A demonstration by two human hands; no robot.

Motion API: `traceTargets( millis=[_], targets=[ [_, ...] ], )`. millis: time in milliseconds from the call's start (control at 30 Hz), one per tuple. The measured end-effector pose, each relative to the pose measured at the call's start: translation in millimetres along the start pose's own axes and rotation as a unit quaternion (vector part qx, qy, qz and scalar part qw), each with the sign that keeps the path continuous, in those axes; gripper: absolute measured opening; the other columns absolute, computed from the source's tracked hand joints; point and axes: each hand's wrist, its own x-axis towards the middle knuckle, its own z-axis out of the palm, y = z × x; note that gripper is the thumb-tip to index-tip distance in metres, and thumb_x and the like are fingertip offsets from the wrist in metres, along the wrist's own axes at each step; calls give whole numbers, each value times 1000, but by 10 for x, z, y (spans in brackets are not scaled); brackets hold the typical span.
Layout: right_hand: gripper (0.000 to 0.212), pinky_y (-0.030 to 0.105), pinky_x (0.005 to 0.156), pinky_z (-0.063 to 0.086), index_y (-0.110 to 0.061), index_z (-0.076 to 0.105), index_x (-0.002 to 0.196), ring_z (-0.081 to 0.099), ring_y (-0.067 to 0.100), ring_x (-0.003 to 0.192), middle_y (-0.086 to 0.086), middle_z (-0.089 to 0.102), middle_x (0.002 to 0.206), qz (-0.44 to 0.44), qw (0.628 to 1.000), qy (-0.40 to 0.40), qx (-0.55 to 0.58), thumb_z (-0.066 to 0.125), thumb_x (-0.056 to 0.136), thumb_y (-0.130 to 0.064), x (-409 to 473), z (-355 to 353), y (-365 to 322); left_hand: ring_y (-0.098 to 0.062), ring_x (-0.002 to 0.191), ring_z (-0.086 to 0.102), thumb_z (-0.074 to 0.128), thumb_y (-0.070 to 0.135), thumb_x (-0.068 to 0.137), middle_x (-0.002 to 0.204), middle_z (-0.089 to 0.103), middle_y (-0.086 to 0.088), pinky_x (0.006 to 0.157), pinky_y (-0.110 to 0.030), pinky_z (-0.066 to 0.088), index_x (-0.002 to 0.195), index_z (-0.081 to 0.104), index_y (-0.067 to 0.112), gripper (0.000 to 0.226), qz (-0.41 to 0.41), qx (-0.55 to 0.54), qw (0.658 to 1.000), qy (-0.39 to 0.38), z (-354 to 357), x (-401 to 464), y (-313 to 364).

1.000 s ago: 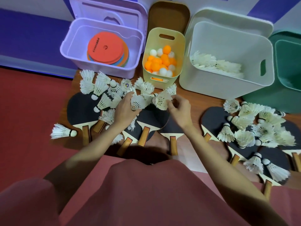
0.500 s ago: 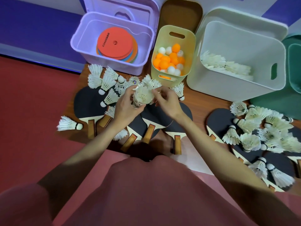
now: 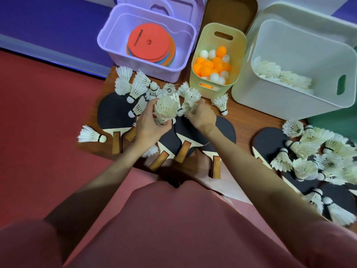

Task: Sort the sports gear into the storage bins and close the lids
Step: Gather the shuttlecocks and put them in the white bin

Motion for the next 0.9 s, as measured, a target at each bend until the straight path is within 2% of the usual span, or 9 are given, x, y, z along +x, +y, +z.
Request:
traceTargets(
  millis=[133,233,333,400,467,533,633,800,900],
  targets=[
    [23,34,63,39,-1,51,100,60,37,89,17,62,97,15,999,37,26,55,89,-21,-147,-58,148,-18,103,60,75,31,68,113,62,0,84,-41,53,125,51,15,64,15,-15,1000,10,-43,-21,17],
    [17,33,61,39,-1,54,86,54,28,71,13,60,78,13,985,98,139,51,91,-16,-330,-195,314,-16,105,59,78,25,70,113,61,1,85,-37,53,124,51,13,61,32,-23,999,14,-65,-26,25],
    [16,30,58,36,-1,62,83,47,20,61,14,55,65,-25,948,148,282,52,91,-10,-496,-418,314,-17,107,56,79,19,71,114,61,-3,86,-28,48,123,52,9,59,60,2,998,12,-72,-31,42],
    [17,28,55,36,-6,63,78,46,16,58,11,54,61,-59,909,151,383,51,90,-8,-585,-578,206,-15,108,53,78,17,72,114,61,-5,86,-20,42,123,52,7,58,77,22,997,9,-72,-25,49],
    [18,26,53,35,-10,64,77,44,12,57,4,53,61,-79,881,133,447,52,90,-6,-637,-682,73,-15,108,52,77,17,73,114,61,-5,86,-20,40,124,52,8,58,79,35,996,1,-63,-6,60],
    [16,26,53,33,-2,65,79,41,11,56,4,50,61,-99,876,99,461,54,90,-6,-660,-698,-37,-18,108,53,77,19,74,114,61,-4,89,-26,42,126,51,9,58,71,41,997,-13,-45,22,70],
    [22,28,55,31,5,63,76,37,14,57,6,45,60,-135,893,65,424,53,88,-10,-637,-602,-132,-18,109,55,76,21,75,117,61,-2,90,-29,44,128,51,12,59,77,32,996,-30,-21,44,104],
    [12,21,55,38,-15,64,84,47,7,53,-9,53,54,-160,922,33,351,56,94,-14,-574,-492,-248,-19,108,56,76,19,74,117,62,-3,88,-33,47,127,51,12,59,74,26,996,-42,-9,87,144],
    [20,29,58,45,-19,56,83,56,13,52,-1,59,56,-126,929,44,346,47,99,-26,-422,-427,-181,-15,105,58,76,22,73,114,62,2,87,-36,50,125,52,14,58,61,6,998,-25,-11,145,84]
  ],
)
